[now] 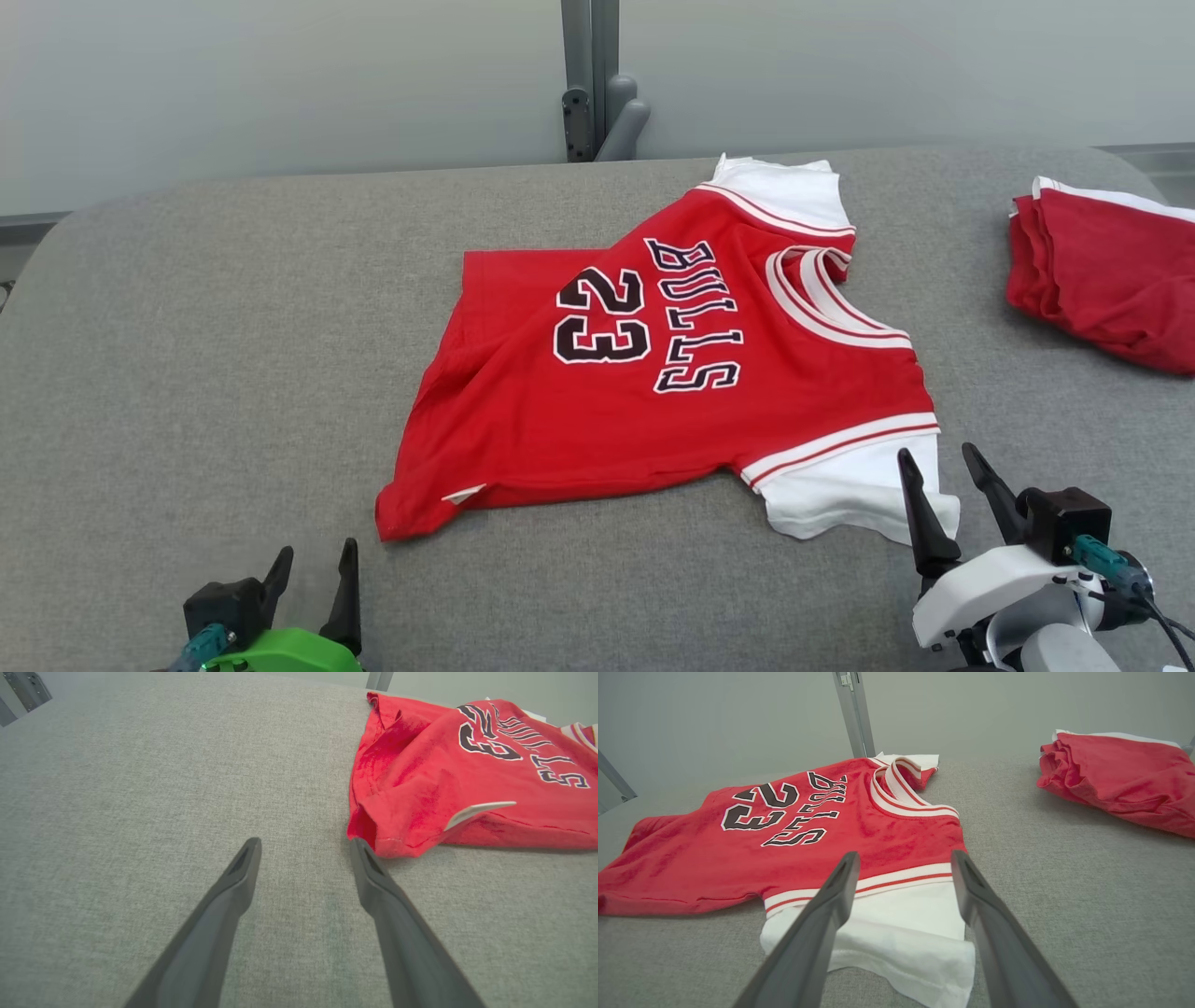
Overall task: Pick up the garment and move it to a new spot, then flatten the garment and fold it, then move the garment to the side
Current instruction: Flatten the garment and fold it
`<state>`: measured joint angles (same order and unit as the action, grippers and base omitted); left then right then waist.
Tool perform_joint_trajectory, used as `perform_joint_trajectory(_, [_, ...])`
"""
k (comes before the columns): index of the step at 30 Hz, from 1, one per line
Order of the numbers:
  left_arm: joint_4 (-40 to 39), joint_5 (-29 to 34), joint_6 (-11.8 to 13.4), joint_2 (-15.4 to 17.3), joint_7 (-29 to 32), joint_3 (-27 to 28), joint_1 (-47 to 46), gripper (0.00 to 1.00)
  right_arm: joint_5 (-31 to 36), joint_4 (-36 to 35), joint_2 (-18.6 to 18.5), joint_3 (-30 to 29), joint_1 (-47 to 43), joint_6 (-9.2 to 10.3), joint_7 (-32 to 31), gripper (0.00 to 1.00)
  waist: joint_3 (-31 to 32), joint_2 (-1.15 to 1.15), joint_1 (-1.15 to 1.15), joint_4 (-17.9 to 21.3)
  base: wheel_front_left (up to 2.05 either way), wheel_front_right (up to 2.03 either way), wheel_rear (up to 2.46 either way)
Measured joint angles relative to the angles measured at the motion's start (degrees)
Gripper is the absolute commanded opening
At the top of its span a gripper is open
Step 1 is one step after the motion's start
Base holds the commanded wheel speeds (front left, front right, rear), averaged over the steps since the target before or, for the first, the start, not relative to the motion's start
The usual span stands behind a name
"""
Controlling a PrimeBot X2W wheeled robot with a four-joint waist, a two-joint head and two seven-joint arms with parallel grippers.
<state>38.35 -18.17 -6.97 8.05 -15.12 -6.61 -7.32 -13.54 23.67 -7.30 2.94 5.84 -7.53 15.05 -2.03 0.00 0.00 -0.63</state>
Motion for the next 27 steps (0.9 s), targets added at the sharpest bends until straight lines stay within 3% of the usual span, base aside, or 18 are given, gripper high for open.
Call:
perform_joint_trajectory(13, [-8.7,4.8,1.6,-4.1,0.0,8.0,4.5,1.0,1.5,-1.3,0.9,-0.2,-1.3,0.0,0.0,1.0,3.1,0.0,0.0,2.1,0.0,0.0,0.0])
perform_joint_trajectory(27, [-12.2,6.7,1.1,-5.2,0.0,7.3,10.1,1.0,3.1,-1.1,2.4,-0.4,-4.5,0.0,0.0,1.0,5.3,0.0,0.0,3.7,0.0,0.0,0.0])
